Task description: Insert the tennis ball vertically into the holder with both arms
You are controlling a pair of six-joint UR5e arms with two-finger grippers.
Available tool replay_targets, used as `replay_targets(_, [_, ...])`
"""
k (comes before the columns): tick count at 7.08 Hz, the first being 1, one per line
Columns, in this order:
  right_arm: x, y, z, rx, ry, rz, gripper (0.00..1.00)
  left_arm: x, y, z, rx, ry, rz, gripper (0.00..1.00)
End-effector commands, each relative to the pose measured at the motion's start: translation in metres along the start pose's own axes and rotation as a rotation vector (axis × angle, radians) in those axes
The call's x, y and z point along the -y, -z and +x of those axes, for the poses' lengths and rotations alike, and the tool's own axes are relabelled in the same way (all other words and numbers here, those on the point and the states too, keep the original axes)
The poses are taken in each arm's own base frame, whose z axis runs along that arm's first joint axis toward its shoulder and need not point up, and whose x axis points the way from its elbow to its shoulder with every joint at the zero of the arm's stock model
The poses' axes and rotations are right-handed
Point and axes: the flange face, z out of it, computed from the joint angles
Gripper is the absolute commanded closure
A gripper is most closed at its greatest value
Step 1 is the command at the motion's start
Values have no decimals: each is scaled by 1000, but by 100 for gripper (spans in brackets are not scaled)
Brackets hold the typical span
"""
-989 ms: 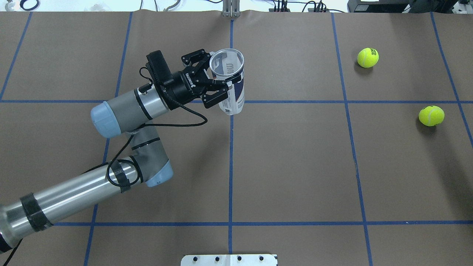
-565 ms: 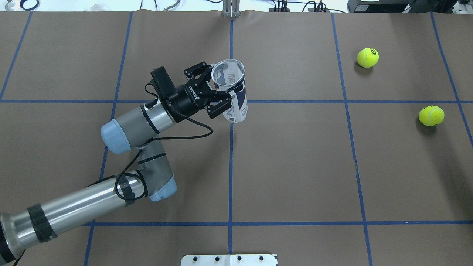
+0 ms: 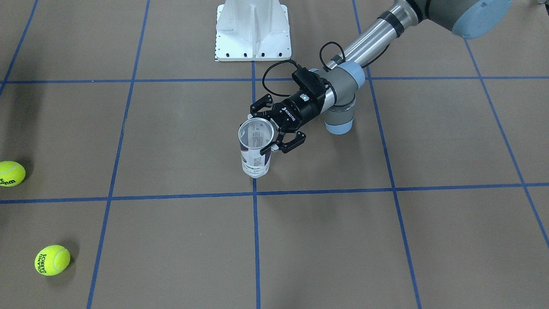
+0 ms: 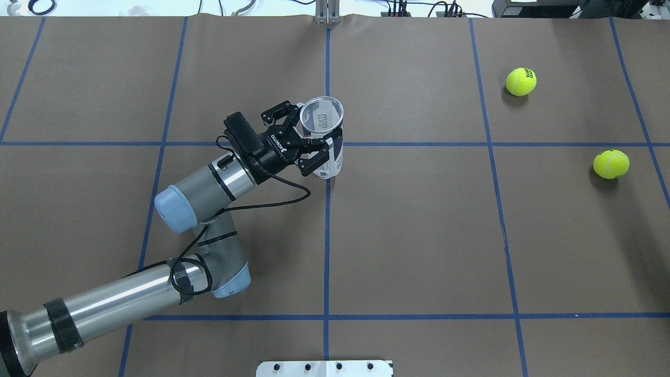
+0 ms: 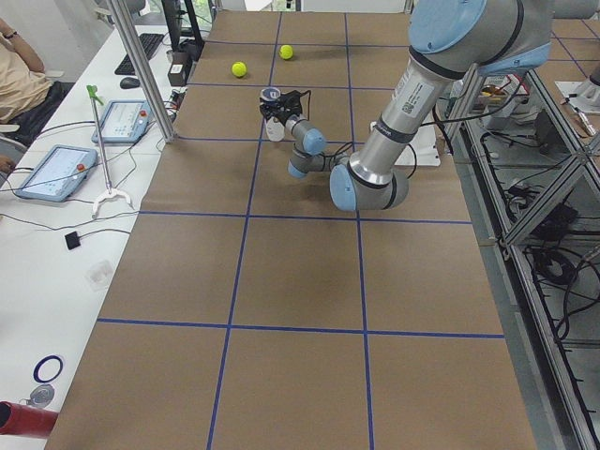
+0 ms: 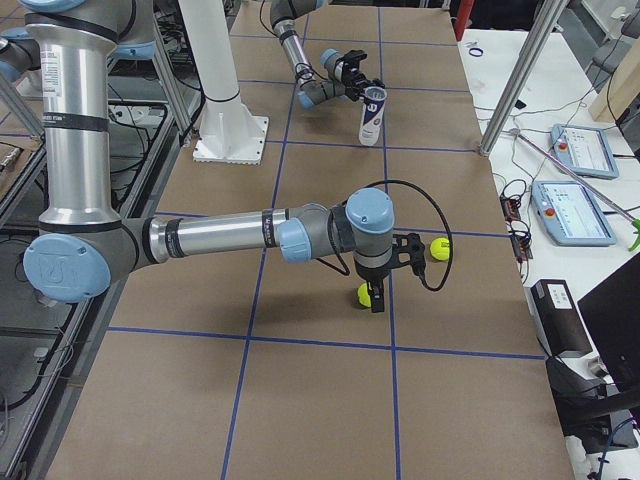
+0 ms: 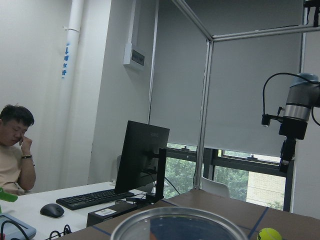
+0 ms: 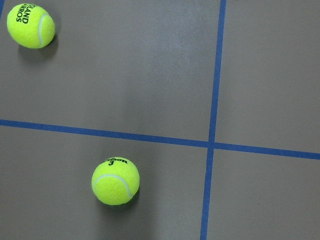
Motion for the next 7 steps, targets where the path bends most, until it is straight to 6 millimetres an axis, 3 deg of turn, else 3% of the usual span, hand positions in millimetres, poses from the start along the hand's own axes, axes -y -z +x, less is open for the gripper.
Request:
replay_targets(1, [-1, 0, 1, 0, 0, -1, 0, -4, -2, -2, 7, -12, -28, 15])
replay_targets(5, [-2, -1, 1, 0, -2, -2, 0, -15, 0, 0, 6, -13, -49, 12])
replay_targets(7, [-2, -1, 1, 0, -2, -2, 0, -13, -1, 0, 6, -13, -45, 4])
